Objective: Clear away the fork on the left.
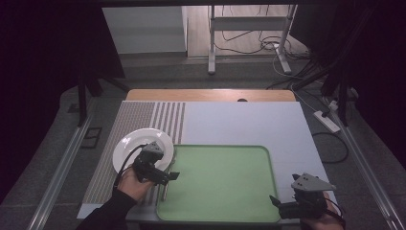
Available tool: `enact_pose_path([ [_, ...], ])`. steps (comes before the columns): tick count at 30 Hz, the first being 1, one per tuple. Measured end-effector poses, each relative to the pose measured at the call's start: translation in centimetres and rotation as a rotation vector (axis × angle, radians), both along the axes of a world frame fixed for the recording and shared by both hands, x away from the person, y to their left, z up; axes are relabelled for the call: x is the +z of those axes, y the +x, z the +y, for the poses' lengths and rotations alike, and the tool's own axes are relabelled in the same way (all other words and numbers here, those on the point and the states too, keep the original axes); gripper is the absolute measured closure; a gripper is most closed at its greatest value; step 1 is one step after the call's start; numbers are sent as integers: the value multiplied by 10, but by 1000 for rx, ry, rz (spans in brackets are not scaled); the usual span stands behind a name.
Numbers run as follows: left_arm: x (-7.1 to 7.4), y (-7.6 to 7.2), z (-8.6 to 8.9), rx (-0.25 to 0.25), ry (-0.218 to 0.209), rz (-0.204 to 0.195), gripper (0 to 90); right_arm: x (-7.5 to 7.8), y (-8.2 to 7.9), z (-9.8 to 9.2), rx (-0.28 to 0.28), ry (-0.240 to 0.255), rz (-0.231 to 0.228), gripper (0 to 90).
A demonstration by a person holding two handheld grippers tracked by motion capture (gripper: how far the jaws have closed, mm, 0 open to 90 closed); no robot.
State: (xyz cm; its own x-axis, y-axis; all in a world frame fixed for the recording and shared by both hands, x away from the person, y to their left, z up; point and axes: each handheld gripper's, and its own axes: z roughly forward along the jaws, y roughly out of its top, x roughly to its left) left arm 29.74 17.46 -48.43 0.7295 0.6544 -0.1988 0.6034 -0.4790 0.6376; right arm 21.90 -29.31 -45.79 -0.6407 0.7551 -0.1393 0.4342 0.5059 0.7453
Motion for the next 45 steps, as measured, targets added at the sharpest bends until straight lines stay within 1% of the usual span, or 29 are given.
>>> enact_pose_path([
  [3, -1, -2, 4, 10, -12, -7, 0, 0, 0, 0, -1, 0, 1, 0],
  [5, -2, -3, 7, 20, -7, -16, 0, 0, 0, 0, -2, 2, 2, 0],
  [11, -4, -9, 19, 53, -43, -41, 0, 0, 0, 0, -5, 0, 3, 0],
  [17, -5, -20, 31, 77, -54, -55, 0, 0, 0, 1, -10, 0, 3, 0],
  [20, -6, -26, 37, 97, -58, -62, 0, 0, 1, 0, -17, 9, 4, 0],
  [28, -7, -40, 53, 133, -87, -67, 0, 0, 1, -1, -24, 9, 11, 0],
  [32, -8, -46, 59, 145, -88, -59, 0, 0, 3, -2, -53, 16, 20, 0],
  [35, -9, -51, 62, 152, -90, -59, 0, 0, 5, -4, -77, 36, 27, 0],
  [37, -9, -54, 65, 156, -88, -56, 0, 1, 5, -5, -83, 44, 34, 0],
  [41, -11, -61, 69, 166, -91, -47, 0, 0, 6, -4, -89, 29, 42, 0],
  [45, -13, -66, 73, 172, -92, -33, 0, 0, 7, -6, -101, 41, 45, 0],
])
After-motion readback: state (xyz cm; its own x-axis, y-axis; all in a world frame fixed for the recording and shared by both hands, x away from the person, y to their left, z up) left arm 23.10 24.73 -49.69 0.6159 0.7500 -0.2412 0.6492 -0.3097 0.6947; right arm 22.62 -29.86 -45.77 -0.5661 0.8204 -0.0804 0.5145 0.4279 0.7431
